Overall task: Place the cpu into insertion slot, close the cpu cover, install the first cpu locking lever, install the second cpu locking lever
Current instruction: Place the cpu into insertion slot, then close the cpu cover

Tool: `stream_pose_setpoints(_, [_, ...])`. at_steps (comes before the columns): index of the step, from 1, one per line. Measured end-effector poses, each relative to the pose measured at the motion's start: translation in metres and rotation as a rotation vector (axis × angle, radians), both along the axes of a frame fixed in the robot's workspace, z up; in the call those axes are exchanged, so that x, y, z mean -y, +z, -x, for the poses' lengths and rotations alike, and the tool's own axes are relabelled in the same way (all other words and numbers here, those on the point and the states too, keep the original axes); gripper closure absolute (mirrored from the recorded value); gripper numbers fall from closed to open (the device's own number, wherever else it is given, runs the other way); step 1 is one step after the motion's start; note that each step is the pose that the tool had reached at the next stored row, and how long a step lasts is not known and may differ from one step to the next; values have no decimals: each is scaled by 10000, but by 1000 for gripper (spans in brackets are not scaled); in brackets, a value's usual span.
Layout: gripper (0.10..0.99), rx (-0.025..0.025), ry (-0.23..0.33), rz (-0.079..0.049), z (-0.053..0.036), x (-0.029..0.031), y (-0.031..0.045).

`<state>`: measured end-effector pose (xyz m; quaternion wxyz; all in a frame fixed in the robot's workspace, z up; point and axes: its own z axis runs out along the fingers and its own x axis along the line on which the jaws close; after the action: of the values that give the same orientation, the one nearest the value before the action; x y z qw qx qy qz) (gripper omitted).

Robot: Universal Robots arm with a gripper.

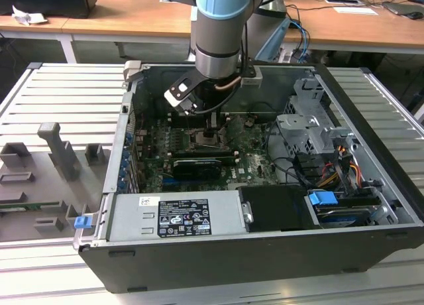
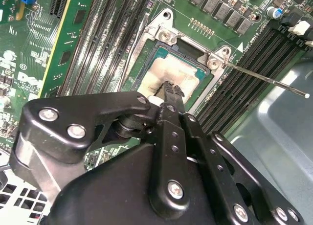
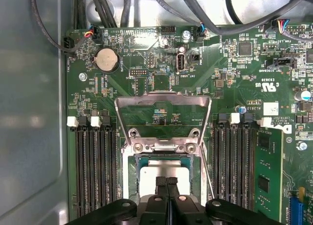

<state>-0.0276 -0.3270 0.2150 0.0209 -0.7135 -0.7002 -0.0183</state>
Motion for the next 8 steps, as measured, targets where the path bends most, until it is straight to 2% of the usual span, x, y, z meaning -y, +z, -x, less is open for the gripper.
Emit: stream_pose_setpoints(8, [980, 0, 0, 0, 0, 0, 9])
